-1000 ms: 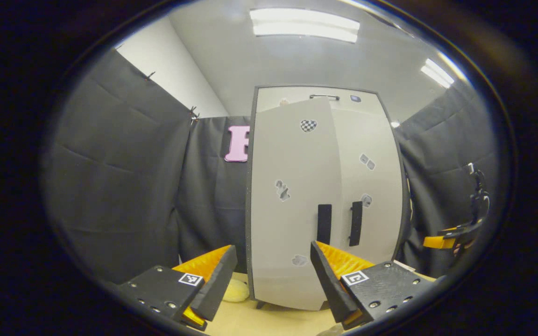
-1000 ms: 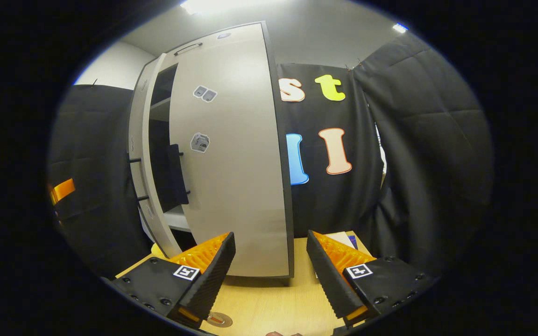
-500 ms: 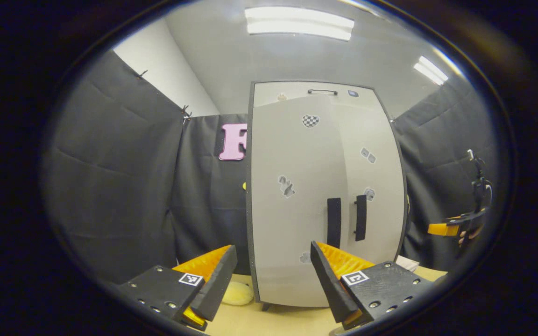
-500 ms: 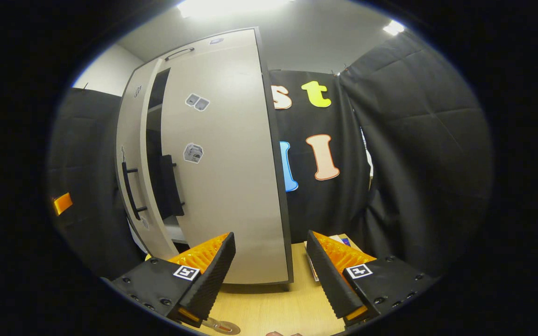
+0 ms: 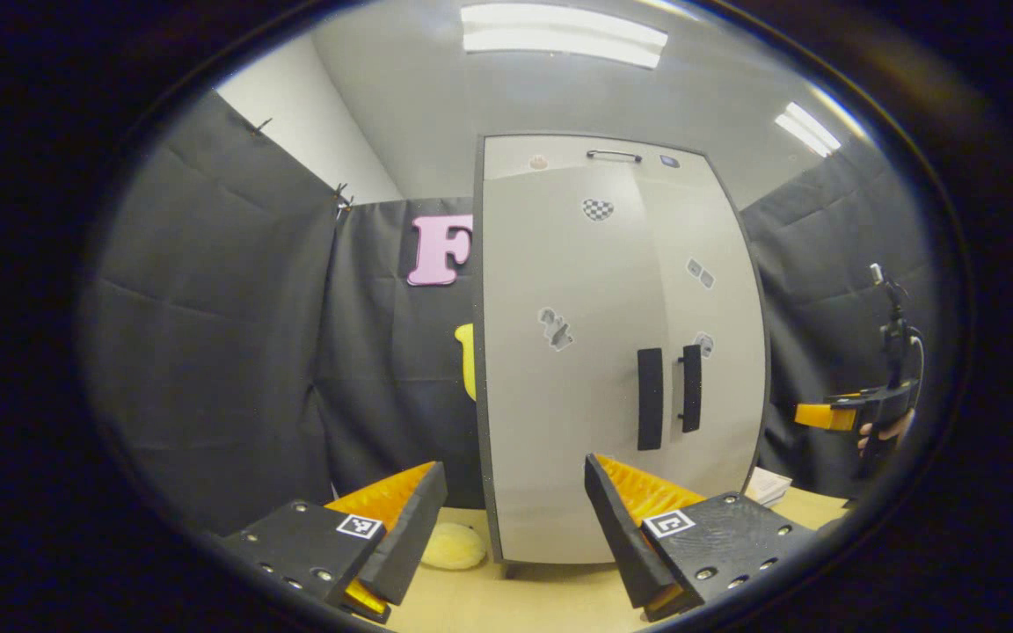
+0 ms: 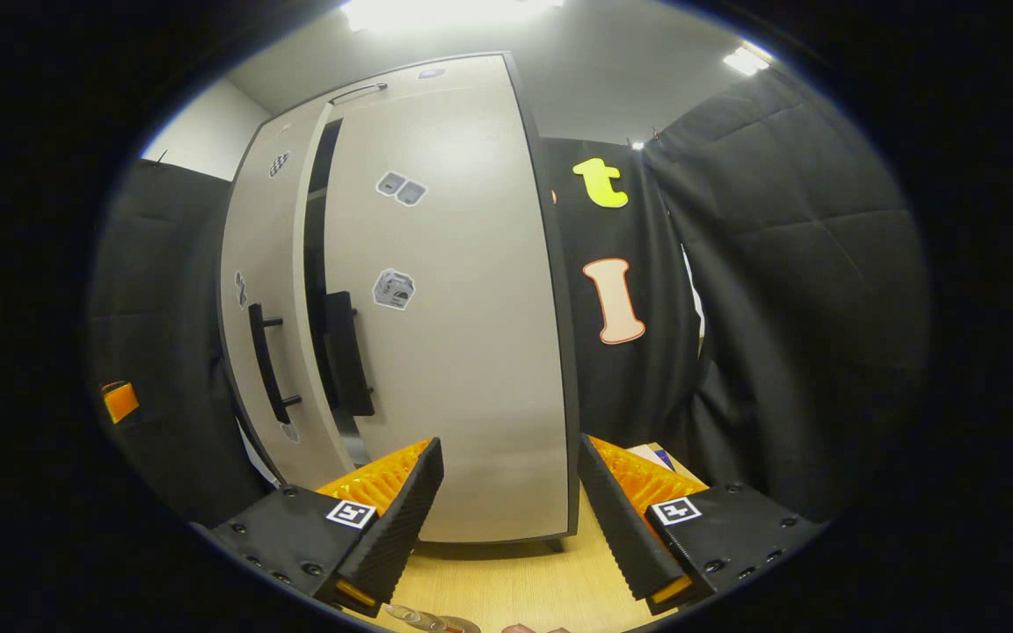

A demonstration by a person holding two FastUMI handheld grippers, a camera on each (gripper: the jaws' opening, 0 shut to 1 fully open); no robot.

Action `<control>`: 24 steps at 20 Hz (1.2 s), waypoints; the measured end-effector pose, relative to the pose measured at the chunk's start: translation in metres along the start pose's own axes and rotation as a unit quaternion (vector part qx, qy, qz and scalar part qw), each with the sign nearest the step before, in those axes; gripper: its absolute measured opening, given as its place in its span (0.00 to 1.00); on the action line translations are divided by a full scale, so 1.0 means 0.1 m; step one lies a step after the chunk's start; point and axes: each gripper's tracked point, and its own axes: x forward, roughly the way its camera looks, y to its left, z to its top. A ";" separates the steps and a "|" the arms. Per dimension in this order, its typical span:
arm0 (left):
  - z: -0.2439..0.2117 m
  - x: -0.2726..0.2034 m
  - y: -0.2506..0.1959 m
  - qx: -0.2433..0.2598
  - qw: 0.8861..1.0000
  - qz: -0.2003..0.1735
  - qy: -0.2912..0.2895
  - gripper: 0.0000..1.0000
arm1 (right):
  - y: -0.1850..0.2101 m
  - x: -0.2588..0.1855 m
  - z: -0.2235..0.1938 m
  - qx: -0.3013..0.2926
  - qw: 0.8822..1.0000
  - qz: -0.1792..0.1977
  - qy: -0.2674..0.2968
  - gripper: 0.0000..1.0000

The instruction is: Grasp the bottle in the cabinet with the left hand and place it on the coaster, then close the right door with the right hand and the left door with the left hand.

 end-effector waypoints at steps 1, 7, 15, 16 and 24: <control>0.00 0.00 0.06 0.003 1.000 0.004 0.000 0.97 | 0.02 0.00 0.00 -0.009 1.000 -0.001 -0.001 0.98; -0.15 0.03 0.21 0.029 0.999 -0.009 0.009 0.92 | 0.09 -0.06 0.05 -0.006 1.000 -0.025 -0.001 0.98; -0.32 0.05 0.26 -0.010 0.999 -0.040 0.009 0.96 | -0.18 -0.43 0.04 -0.017 0.996 -0.084 -0.001 0.98; -0.32 0.04 0.26 -0.010 0.999 -0.041 0.008 0.96 | -0.24 -0.49 0.06 -0.018 0.995 -0.094 -0.004 0.98; -0.36 0.05 0.26 -0.009 0.999 -0.046 0.005 0.94 | -0.62 -0.76 0.09 -0.023 0.990 -0.136 -0.005 0.98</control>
